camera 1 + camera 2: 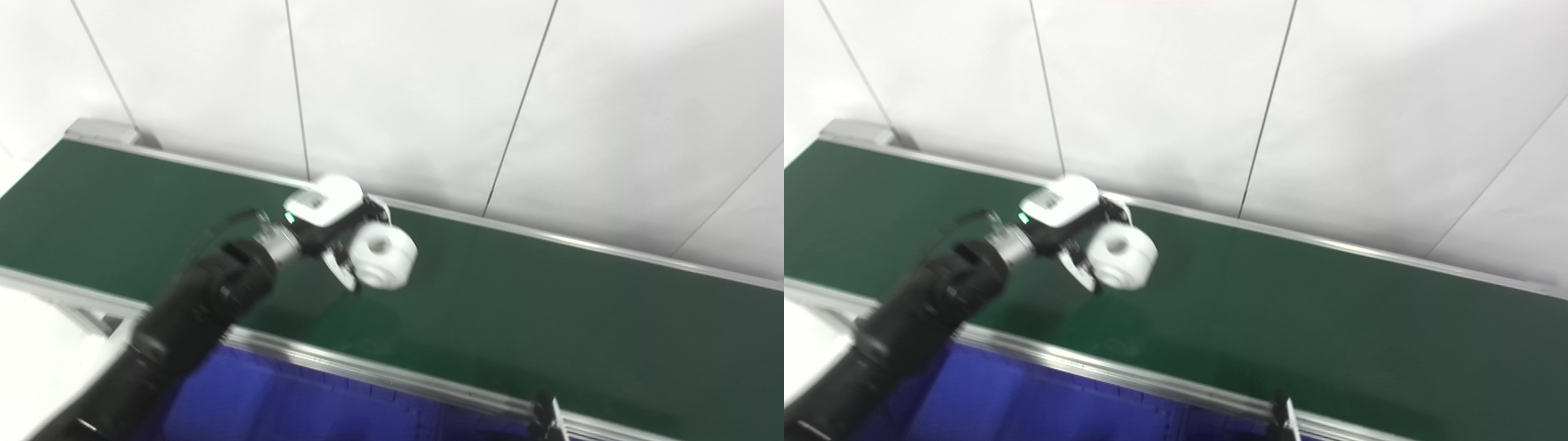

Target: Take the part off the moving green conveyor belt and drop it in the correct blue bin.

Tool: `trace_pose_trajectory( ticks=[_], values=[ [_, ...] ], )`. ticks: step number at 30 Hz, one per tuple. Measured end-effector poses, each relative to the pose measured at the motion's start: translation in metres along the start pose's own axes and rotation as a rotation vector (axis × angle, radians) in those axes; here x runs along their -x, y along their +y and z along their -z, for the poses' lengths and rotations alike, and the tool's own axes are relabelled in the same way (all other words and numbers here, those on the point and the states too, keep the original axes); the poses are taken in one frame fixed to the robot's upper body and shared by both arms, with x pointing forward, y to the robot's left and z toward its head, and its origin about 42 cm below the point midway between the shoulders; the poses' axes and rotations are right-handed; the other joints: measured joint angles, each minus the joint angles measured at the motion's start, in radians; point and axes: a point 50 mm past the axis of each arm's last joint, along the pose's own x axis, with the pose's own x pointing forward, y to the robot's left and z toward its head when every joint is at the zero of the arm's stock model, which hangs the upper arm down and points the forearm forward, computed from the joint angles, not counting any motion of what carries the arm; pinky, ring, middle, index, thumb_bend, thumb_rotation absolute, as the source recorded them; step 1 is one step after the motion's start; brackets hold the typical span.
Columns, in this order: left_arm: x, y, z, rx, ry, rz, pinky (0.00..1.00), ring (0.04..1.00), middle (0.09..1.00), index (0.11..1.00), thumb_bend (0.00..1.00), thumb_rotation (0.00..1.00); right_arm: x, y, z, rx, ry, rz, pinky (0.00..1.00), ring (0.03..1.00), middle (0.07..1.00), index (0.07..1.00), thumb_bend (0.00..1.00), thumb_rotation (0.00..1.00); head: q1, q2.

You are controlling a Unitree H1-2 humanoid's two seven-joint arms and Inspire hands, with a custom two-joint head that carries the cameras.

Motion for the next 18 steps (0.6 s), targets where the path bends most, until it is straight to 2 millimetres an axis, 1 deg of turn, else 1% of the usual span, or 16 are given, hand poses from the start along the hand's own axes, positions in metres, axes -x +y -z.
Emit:
trace_pose_trajectory(
  ticks=[1,2,3,4,5,7,8,11,13,15,16,17,18],
  values=[
    [0.008,0.001,-0.002,-0.005,-0.002,0.001,0.31,0.344,0.422,0.505,0.52,0.00,-0.001,-0.003,-0.001,0.006,-0.003,-0.007,1.00,1.000,1.000,1.000,0.87,1.00,0.038,0.017],
    [0.015,0.000,-0.005,-0.004,-0.005,0.001,0.31,0.346,0.421,0.506,0.52,0.00,-0.003,-0.007,-0.001,0.012,-0.008,-0.010,1.00,1.000,1.000,1.000,0.88,1.00,0.038,0.017],
    [0.023,-0.004,-0.010,0.008,-0.009,0.008,0.32,0.356,0.429,0.504,0.52,0.00,-0.003,-0.011,-0.002,0.018,-0.007,-0.011,1.00,1.000,1.000,1.000,0.87,1.00,0.072,0.031],
    [0.028,-0.007,-0.014,0.016,-0.014,0.011,0.33,0.361,0.434,0.504,0.52,0.00,-0.005,-0.014,-0.003,0.022,-0.005,-0.013,1.00,1.000,1.000,1.000,0.87,1.00,0.072,0.031],
    [0.034,-0.011,-0.018,0.026,-0.013,0.022,0.34,0.367,0.439,0.502,0.52,0.00,-0.006,-0.019,-0.003,0.026,-0.001,-0.015,1.00,1.000,1.000,1.000,0.86,1.00,0.107,0.049],
    [0.041,-0.015,-0.027,0.041,0.006,0.046,0.36,0.385,0.450,0.498,0.52,0.00,-0.012,-0.028,-0.005,0.038,0.004,-0.025,1.00,1.000,1.000,1.000,0.85,1.00,0.127,0.060],
    [0.043,-0.014,-0.032,0.046,0.015,0.045,0.37,0.390,0.456,0.495,0.52,0.00,-0.015,-0.033,-0.007,0.043,-0.003,-0.027,1.00,1.000,1.000,1.000,0.84,1.00,0.144,0.064],
    [0.045,-0.009,-0.043,0.024,0.022,0.038,0.38,0.410,0.473,0.488,0.52,0.00,-0.021,-0.043,-0.015,0.048,-0.026,-0.034,1.00,1.000,1.000,1.000,0.85,1.00,0.163,0.075],
    [0.049,-0.009,-0.056,0.006,0.013,0.050,0.38,0.417,0.489,0.481,0.52,0.00,-0.025,-0.048,-0.019,0.048,-0.030,-0.034,1.00,1.000,1.000,1.000,0.85,0.99,0.163,0.080],
    [0.056,-0.015,-0.065,0.000,0.008,0.095,0.37,0.416,0.495,0.478,0.52,0.00,-0.027,-0.051,-0.020,0.051,-0.024,-0.037,1.00,1.000,1.000,1.000,0.85,0.99,0.160,0.081],
    [0.060,-0.021,-0.068,0.005,0.013,0.128,0.35,0.402,0.474,0.486,0.52,0.00,-0.027,-0.051,-0.020,0.050,-0.019,-0.039,1.00,1.000,1.000,1.000,0.84,0.98,0.160,0.081],
    [0.065,-0.026,-0.069,0.016,0.022,0.154,0.34,0.392,0.461,0.491,0.52,0.00,-0.027,-0.051,-0.020,0.048,-0.016,-0.041,1.00,1.000,1.000,1.000,0.83,0.97,0.144,0.081],
    [0.070,-0.031,-0.070,0.026,0.031,0.180,0.34,0.388,0.452,0.494,0.52,0.00,-0.027,-0.051,-0.020,0.044,-0.014,-0.042,1.00,1.000,1.000,1.000,0.82,0.96,0.143,0.081]
  ],
)
